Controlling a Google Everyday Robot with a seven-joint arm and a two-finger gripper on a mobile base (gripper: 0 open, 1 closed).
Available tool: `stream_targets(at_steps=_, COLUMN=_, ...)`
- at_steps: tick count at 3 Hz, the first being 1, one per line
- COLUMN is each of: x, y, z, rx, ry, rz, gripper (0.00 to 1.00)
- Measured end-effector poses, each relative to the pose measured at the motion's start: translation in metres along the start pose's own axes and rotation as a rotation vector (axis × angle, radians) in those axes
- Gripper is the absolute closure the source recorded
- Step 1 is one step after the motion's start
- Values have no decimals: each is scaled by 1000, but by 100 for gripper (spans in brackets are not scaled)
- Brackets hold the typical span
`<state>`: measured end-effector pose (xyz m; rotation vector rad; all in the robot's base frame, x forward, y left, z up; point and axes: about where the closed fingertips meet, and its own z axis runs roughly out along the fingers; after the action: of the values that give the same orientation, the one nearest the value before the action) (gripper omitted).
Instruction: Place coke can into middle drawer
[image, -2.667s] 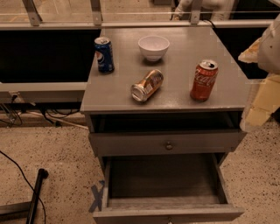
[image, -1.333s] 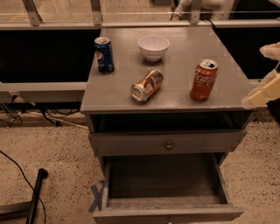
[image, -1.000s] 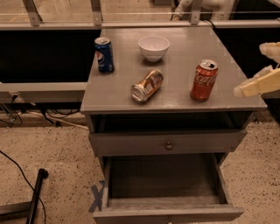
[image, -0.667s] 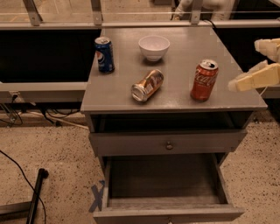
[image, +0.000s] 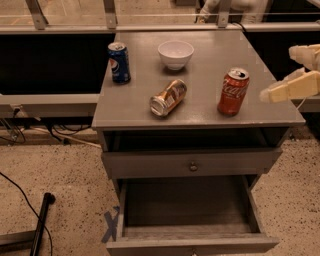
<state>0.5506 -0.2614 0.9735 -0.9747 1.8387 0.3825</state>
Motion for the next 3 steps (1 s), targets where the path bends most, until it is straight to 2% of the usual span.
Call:
stream_targets(at_steps=1, x=-6, y=-4, z=14, rx=-10, ry=-71, rz=70, gripper=0)
stream_targets(at_steps=2, x=-5, y=-8, z=35, rx=-3, ry=-185, rz=147, gripper=0)
stream_targets(at_steps=3, x=5, y=-14, z=55, rx=36, ry=-252, rz=194, gripper=0)
